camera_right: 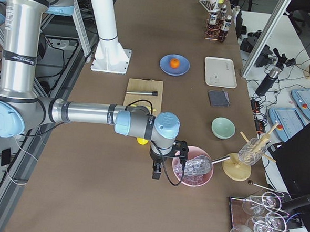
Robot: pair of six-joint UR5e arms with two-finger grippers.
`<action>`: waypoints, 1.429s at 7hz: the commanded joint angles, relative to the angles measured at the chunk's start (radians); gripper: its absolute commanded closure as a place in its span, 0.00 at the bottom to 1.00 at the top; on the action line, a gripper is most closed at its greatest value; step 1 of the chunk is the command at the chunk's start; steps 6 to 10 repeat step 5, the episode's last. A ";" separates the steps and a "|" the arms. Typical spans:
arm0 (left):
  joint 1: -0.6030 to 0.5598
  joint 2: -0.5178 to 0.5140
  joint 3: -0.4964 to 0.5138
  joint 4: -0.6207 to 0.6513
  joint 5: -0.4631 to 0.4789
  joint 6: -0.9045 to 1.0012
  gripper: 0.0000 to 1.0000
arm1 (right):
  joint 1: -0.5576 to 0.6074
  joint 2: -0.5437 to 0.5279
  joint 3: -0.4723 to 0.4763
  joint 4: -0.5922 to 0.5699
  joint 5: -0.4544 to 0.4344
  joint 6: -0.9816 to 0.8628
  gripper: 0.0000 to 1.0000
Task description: Pick orange to plate
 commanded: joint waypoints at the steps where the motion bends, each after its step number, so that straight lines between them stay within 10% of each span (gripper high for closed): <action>1: 0.000 0.000 0.000 -0.001 0.000 0.000 0.02 | 0.000 0.001 0.000 0.000 0.000 0.000 0.00; 10: 0.000 0.000 0.002 0.000 -0.006 -0.001 0.02 | 0.000 0.003 -0.002 0.017 0.000 0.002 0.00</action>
